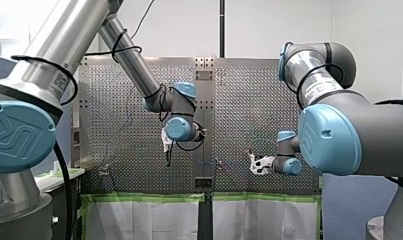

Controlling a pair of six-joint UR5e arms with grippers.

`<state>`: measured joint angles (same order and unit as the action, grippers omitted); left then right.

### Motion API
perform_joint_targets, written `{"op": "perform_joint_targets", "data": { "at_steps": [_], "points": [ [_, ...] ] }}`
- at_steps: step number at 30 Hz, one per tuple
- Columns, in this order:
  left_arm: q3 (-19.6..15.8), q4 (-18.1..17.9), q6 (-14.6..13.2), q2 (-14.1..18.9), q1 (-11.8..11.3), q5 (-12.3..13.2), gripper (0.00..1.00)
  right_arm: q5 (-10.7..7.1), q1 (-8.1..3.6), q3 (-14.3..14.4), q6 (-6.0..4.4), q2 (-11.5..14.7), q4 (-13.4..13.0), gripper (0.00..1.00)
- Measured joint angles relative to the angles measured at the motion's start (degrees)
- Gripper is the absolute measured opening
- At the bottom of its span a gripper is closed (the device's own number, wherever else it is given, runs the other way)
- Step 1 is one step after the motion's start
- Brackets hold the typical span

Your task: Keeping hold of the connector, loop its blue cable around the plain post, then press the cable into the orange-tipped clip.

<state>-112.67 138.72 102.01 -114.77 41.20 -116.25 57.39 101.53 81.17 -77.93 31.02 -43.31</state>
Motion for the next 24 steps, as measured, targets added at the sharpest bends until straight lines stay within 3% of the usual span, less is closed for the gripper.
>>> {"op": "perform_joint_targets", "data": {
  "at_steps": [11, 17, 24],
  "points": [
    [-5.87, -0.08, -0.33, 5.87, 0.56, -0.31, 1.00, 1.23, -0.08, -0.01, 0.34, 0.06, 0.13, 0.00],
    [-9.38, 0.04, -0.33, 9.39, 0.77, -0.70, 1.00, 2.70, -0.43, -0.03, 1.67, 0.12, 1.52, 0.00],
    [-13.09, 0.23, -0.44, 13.10, 1.30, -1.11, 1.00, 3.43, -0.56, -0.76, 3.62, 0.37, 4.98, 0.00]
  ]
}}
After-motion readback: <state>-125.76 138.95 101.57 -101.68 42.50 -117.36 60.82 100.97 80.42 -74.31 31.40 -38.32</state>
